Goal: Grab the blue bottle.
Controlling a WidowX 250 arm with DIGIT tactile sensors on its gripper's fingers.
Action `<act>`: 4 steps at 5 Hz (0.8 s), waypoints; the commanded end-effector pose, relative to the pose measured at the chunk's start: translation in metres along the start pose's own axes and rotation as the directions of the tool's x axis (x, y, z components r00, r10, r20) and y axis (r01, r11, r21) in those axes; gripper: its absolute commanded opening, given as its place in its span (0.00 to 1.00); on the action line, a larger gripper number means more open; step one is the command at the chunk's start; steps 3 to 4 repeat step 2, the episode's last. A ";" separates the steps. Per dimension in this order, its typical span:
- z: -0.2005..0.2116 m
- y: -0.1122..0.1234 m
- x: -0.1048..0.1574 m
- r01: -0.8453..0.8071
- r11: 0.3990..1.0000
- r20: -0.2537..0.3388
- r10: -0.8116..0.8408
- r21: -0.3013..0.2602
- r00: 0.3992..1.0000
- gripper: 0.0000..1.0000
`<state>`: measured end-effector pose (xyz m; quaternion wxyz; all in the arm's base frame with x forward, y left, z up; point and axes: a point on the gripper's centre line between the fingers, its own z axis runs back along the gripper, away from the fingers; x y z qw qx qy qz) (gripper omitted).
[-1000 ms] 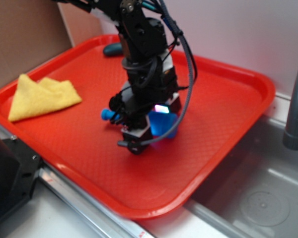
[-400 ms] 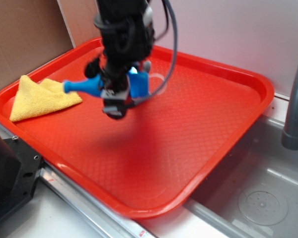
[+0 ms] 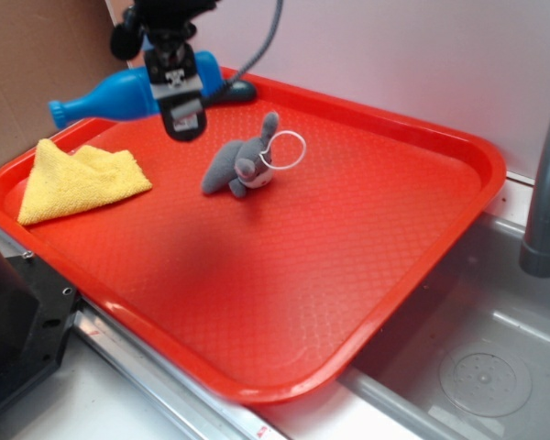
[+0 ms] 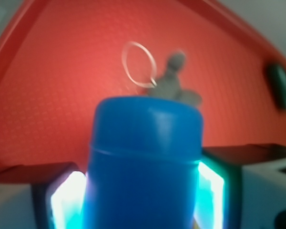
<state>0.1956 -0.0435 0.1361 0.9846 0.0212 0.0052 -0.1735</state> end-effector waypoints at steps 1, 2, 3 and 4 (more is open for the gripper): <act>0.018 0.012 -0.013 -0.481 0.876 0.032 0.482 -0.033 0.876 0.00; 0.014 0.018 -0.008 -0.660 0.750 0.009 0.661 -0.032 0.750 0.00; 0.014 0.018 -0.008 -0.660 0.750 0.009 0.661 -0.032 0.750 0.00; 0.014 0.018 -0.008 -0.660 0.750 0.009 0.661 -0.032 0.750 0.00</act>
